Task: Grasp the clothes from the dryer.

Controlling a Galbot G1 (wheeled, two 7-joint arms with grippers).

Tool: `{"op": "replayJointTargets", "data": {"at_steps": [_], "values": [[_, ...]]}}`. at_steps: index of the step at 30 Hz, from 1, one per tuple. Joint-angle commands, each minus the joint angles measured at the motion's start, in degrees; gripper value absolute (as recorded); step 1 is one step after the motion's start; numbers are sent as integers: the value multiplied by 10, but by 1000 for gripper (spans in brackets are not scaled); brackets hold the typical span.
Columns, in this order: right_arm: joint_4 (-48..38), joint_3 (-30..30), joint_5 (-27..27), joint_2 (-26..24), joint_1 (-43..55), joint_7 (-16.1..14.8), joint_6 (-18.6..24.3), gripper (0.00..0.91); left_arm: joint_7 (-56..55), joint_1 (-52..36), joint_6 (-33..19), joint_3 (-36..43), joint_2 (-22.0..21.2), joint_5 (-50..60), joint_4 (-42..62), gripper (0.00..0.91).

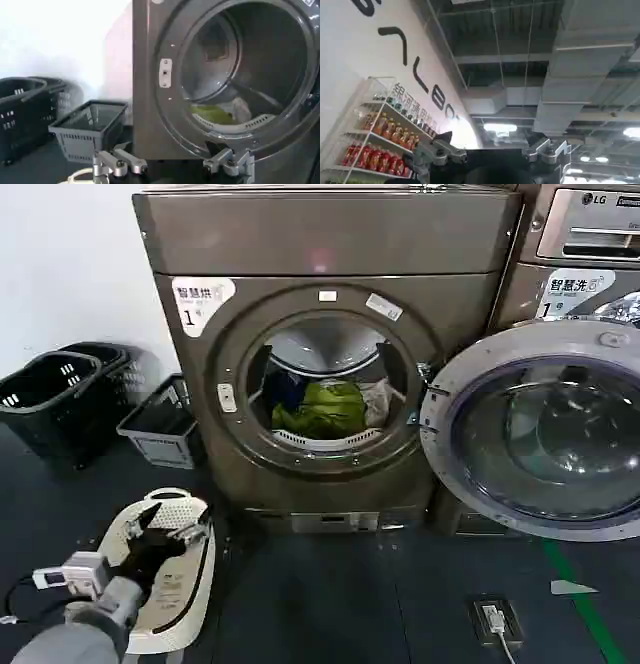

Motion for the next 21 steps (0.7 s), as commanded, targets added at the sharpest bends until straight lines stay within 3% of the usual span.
{"op": "replayJointTargets", "data": {"at_steps": [1, 21], "values": [[0, -2, 1, 1, 0, -2, 10, 907, 0, -4, 27, 3, 3, -2, 3, 907], [6, -19, 3, 5, 11, -14, 27, 907, 0, -4, 26, 2, 1, 1, 6, 907]]}}
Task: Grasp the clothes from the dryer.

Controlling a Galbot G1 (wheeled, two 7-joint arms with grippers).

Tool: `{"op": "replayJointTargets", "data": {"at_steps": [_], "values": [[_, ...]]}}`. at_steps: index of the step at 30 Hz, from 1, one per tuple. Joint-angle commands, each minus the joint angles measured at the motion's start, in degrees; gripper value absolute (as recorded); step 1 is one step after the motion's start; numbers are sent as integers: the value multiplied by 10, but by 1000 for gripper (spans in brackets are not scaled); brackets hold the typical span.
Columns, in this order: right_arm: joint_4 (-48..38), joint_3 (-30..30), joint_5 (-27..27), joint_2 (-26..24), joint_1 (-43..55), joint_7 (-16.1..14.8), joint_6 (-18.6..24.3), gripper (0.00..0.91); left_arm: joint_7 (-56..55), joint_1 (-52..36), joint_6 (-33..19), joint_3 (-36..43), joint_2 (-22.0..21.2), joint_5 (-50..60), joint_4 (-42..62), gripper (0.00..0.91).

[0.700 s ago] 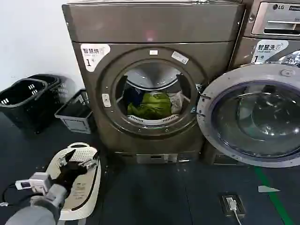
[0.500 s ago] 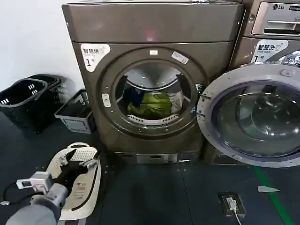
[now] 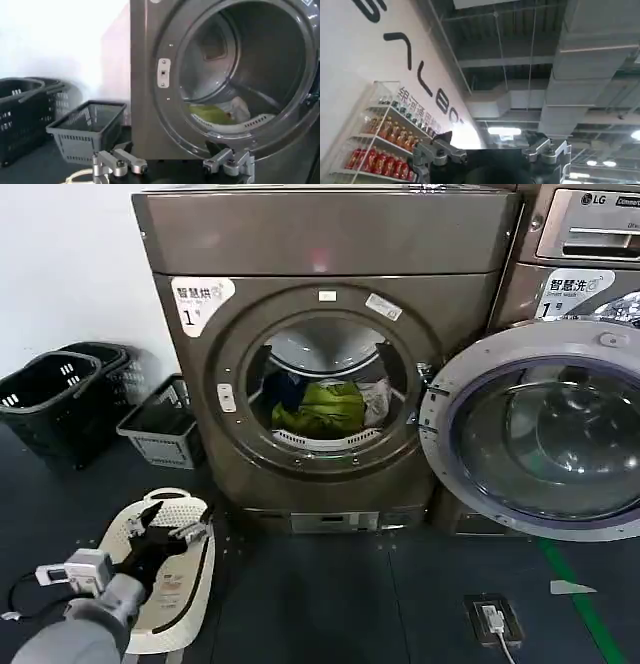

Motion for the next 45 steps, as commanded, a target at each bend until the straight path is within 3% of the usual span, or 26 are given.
{"op": "replayJointTargets", "data": {"at_steps": [1, 45], "values": [[0, -3, 0, 0, 2, -2, 3, 907, 0, 1, 26, 0, -2, 3, 1, 907], [0, -8, 5, -3, 8, -6, 9, 907, 1, 4, 26, 2, -5, 6, -2, 907]]}}
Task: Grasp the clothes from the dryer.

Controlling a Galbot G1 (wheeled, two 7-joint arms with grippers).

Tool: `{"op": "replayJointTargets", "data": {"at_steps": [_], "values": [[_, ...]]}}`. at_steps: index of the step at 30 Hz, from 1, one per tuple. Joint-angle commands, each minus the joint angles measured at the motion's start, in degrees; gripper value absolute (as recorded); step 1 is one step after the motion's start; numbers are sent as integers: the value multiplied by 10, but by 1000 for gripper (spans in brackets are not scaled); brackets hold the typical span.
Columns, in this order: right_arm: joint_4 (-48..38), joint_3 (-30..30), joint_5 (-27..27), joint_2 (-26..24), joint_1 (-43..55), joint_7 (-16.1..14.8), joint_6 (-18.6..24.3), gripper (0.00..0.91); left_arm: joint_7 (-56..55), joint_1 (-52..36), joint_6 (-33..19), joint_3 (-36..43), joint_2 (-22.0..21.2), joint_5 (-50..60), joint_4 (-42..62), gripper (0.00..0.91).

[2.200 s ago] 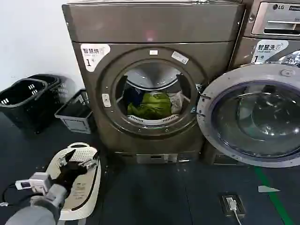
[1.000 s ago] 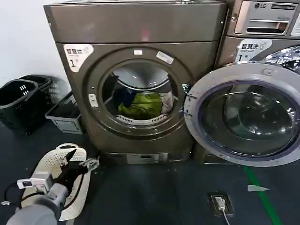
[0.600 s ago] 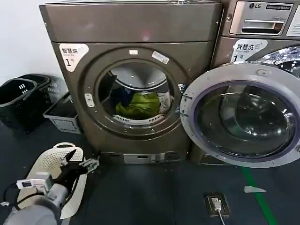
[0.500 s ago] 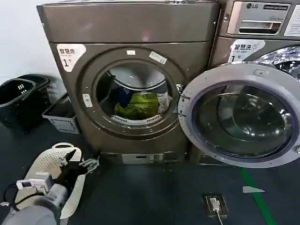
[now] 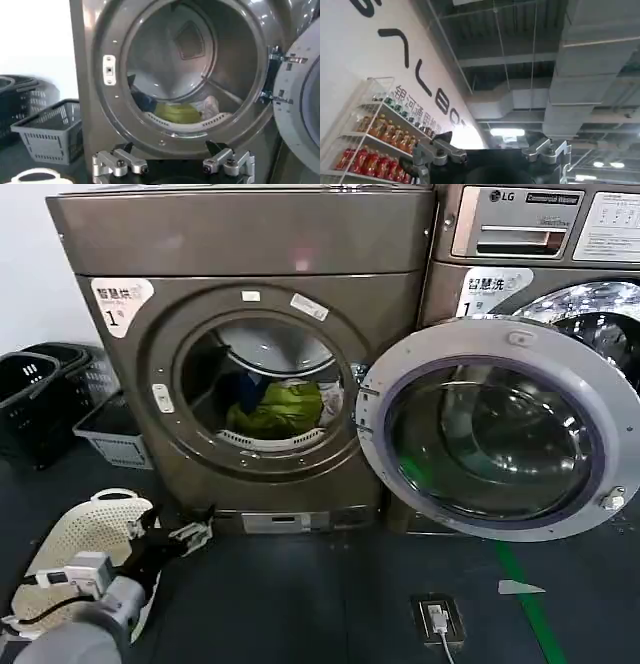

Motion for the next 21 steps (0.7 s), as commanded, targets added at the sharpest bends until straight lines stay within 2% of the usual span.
{"op": "replayJointTargets", "data": {"at_steps": [1, 21], "values": [[1, -1, 0, 0, 1, 0, 0, 907, 0, -1, 26, 2, 0, 0, 1, 907], [4, -9, -3, 4, 3, -19, 33, 907, 0, -1, 26, 2, -1, 0, -2, 907]]}}
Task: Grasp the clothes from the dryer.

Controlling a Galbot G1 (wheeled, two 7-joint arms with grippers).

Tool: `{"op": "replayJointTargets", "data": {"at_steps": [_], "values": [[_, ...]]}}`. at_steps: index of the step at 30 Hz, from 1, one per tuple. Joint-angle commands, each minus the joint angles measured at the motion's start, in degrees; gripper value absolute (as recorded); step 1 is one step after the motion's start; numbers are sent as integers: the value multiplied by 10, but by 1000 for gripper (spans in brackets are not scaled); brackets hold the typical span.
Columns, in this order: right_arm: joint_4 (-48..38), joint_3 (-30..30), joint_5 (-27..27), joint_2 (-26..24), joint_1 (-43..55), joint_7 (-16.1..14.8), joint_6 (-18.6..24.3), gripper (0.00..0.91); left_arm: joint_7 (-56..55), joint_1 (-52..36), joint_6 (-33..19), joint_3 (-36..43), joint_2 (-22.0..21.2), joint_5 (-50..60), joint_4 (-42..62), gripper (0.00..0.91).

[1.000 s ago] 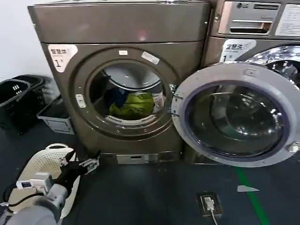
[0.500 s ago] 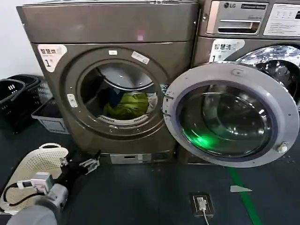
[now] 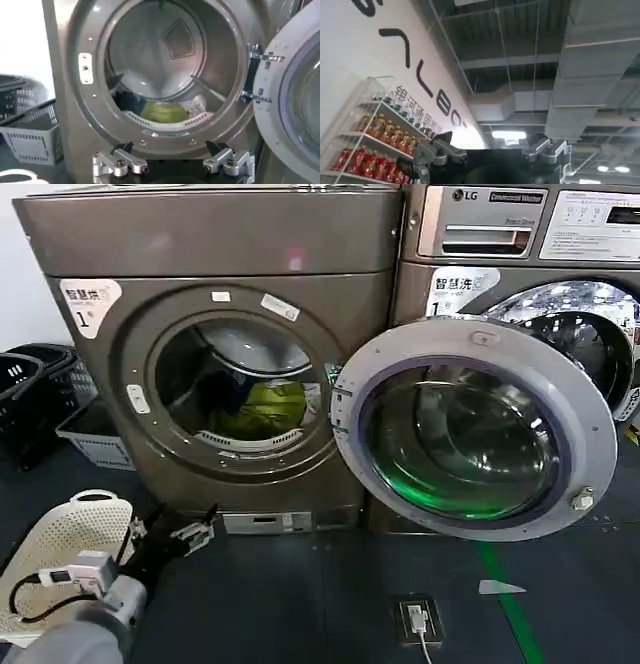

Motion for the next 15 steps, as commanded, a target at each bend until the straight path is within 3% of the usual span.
{"op": "replayJointTargets", "data": {"at_steps": [1, 15], "values": [[1, -1, 0, 1, 1, -6, 13, 907, 0, 1, 26, -2, -1, 0, -3, 907], [0, 4, 13, 3, -4, -4, 18, 907, 0, 1, 26, -1, -3, 0, -7, 907]]}}
